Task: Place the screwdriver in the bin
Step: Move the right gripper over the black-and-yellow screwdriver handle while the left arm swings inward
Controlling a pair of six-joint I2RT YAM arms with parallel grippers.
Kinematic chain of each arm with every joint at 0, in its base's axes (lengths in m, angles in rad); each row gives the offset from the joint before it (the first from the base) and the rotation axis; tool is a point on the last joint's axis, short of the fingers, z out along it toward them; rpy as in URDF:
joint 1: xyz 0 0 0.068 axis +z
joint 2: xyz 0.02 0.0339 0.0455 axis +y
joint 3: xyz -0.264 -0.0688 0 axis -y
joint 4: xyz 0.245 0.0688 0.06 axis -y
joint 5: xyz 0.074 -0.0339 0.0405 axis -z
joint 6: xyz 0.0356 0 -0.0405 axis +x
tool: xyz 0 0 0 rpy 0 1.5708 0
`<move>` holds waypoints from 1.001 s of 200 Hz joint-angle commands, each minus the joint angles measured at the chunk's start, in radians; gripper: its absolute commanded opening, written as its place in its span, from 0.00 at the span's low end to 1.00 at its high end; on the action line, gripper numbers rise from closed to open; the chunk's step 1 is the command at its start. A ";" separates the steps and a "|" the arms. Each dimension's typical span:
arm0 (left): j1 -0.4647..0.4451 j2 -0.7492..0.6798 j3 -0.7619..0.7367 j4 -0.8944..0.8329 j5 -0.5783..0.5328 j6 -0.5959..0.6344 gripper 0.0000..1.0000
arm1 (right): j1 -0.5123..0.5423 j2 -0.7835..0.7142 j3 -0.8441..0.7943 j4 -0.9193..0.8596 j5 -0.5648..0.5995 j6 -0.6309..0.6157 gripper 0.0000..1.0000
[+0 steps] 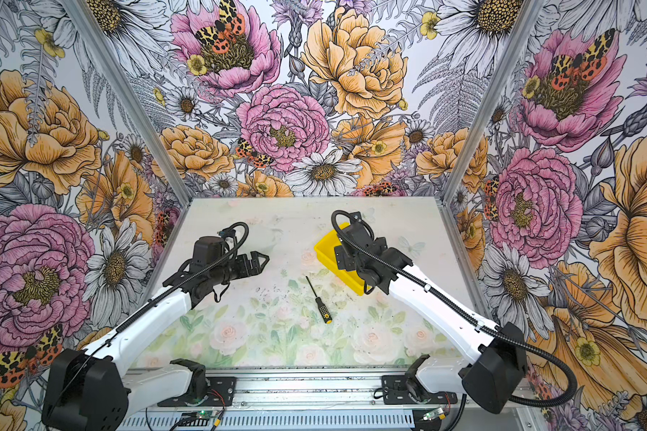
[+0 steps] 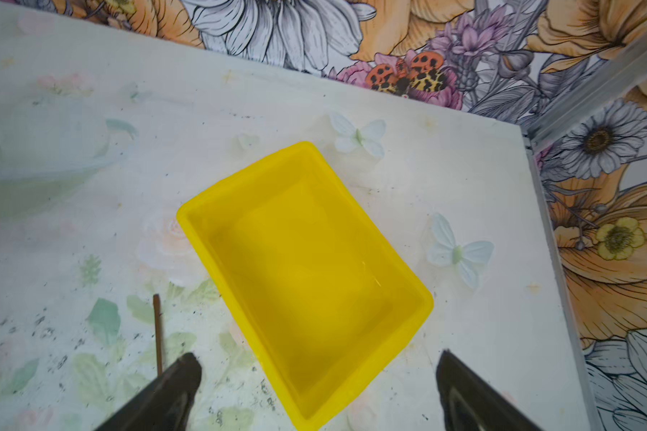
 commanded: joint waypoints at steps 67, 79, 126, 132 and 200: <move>-0.114 -0.070 -0.064 -0.056 0.189 -0.074 0.99 | 0.166 0.176 0.012 -0.105 -0.244 0.092 1.00; -0.134 -0.091 -0.080 -0.060 0.196 -0.115 0.99 | 0.169 0.203 0.010 -0.100 -0.272 0.091 0.99; -0.174 -0.182 -0.168 -0.060 0.179 -0.231 0.99 | 0.171 0.271 -0.037 -0.027 -0.398 0.061 0.98; -0.174 -0.195 -0.178 -0.060 0.175 -0.239 0.99 | 0.171 0.282 -0.041 -0.019 -0.413 0.058 0.98; -0.165 -0.250 -0.228 -0.077 0.119 -0.275 0.99 | 0.167 0.383 -0.079 0.069 -0.513 0.035 0.94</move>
